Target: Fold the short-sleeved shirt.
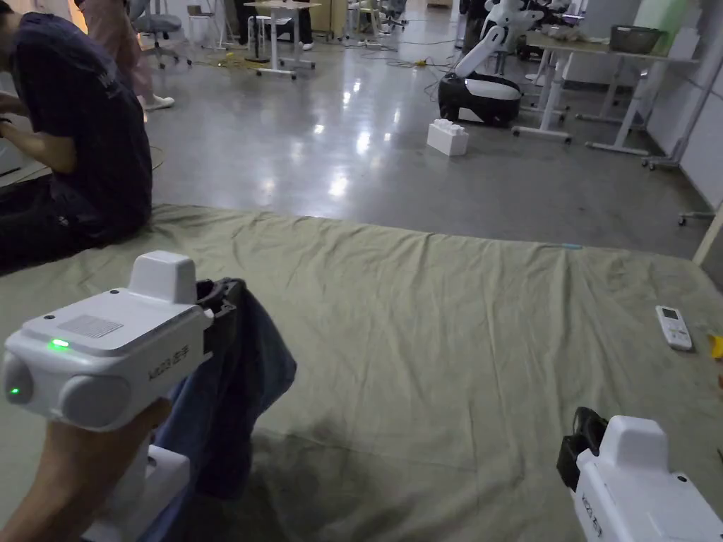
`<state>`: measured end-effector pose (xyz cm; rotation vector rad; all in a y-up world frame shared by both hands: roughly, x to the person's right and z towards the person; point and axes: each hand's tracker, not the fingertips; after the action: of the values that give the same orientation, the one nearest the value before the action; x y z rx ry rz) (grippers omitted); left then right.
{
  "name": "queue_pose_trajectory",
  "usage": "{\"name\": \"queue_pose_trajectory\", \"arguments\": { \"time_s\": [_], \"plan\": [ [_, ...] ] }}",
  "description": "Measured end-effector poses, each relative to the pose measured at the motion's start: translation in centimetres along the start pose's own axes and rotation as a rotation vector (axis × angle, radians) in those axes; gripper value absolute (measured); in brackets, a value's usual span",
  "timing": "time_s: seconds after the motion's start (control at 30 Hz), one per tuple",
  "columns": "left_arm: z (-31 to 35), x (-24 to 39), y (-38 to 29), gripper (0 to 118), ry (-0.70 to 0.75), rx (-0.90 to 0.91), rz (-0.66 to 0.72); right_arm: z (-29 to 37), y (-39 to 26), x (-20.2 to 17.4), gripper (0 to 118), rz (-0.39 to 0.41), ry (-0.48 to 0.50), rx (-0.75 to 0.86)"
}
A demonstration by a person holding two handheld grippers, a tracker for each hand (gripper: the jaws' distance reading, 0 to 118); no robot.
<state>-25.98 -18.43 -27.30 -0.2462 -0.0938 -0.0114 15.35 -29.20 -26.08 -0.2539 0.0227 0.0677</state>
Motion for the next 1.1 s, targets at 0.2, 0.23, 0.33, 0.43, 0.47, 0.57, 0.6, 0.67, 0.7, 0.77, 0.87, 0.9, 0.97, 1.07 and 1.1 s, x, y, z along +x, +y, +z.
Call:
{"name": "queue_pose_trajectory", "arguments": {
  "time_s": [0.2, 0.23, 0.33, 0.43, 0.47, 0.57, 0.6, 0.67, 0.7, 0.77, 0.87, 0.9, 0.97, 1.07, 1.1],
  "plan": [
    [-2.8, 9.6, 1.5, 3, -0.187, 0.023, -0.045, 1.5, 0.5, 3.0, 0, -0.016, -0.056, 0.022],
    [-3.2, 11.4, 1.3, 3, -0.216, 0.015, -0.049, 1.7, 0.6, 3.5, 0, -0.020, -0.068, 0.025],
    [-5.1, 15.7, -0.2, 3, -0.281, -0.028, -0.057, 2.4, 0.6, 4.8, 0, -0.041, -0.102, 0.028],
    [-6.4, 19.7, -3.0, 3, -0.363, -0.117, -0.030, 3.0, 0.4, 6.1, 0, -0.052, -0.123, 0.025],
    [-6.6, 20.8, -4.0, 3, -0.383, -0.146, -0.029, 3.0, 0.1, 6.6, 0, -0.053, -0.130, 0.021],
    [-6.7, 23.8, -7.6, 3, -0.437, -0.242, -0.036, 3.2, -0.5, 7.8, 0, -0.060, -0.148, 0.012],
    [-6.7, 24.8, -8.9, 3, -0.448, -0.288, -0.028, 3.2, -0.8, 8.1, 0, -0.060, -0.154, 0.006],
    [-6.3, 25.9, -10.5, 3, -0.445, -0.335, -0.022, 3.2, -1.2, 8.5, 0, -0.063, -0.161, -0.011],
    [-6.1, 26.4, -11.5, 3, -0.459, -0.367, -0.022, 3.2, -1.3, 8.6, 0, -0.067, -0.163, -0.014],
    [-5.8, 26.8, -12.8, 10, -0.464, -0.389, -0.021, 3.2, -1.7, 8.7, 0, -0.067, -0.166, -0.024],
    [-5.2, 26.8, -13.5, 68, -0.484, -0.418, -0.051, 3.3, -1.9, 8.5, 0, -0.060, -0.160, -0.034],
    [-4.9, 26.7, -13.7, 82, -0.488, -0.416, -0.070, 3.4, -1.9, 8.3, 0, -0.057, -0.158, -0.035],
    [-4.3, 25.9, -13.0, 88, -0.497, -0.388, -0.095, 3.4, -1.8, 8.1, 0, -0.052, -0.153, -0.035],
    [-3.4, 23.4, -11.4, 88, -0.436, -0.278, -0.088, 3.1, -1.6, 7.7, 0, -0.050, -0.140, -0.031],
    [-3.2, 22.4, -10.9, 88, -0.389, -0.239, -0.075, 3.1, -1.5, 7.4, 0, -0.048, -0.135, -0.027]
  ]
}}
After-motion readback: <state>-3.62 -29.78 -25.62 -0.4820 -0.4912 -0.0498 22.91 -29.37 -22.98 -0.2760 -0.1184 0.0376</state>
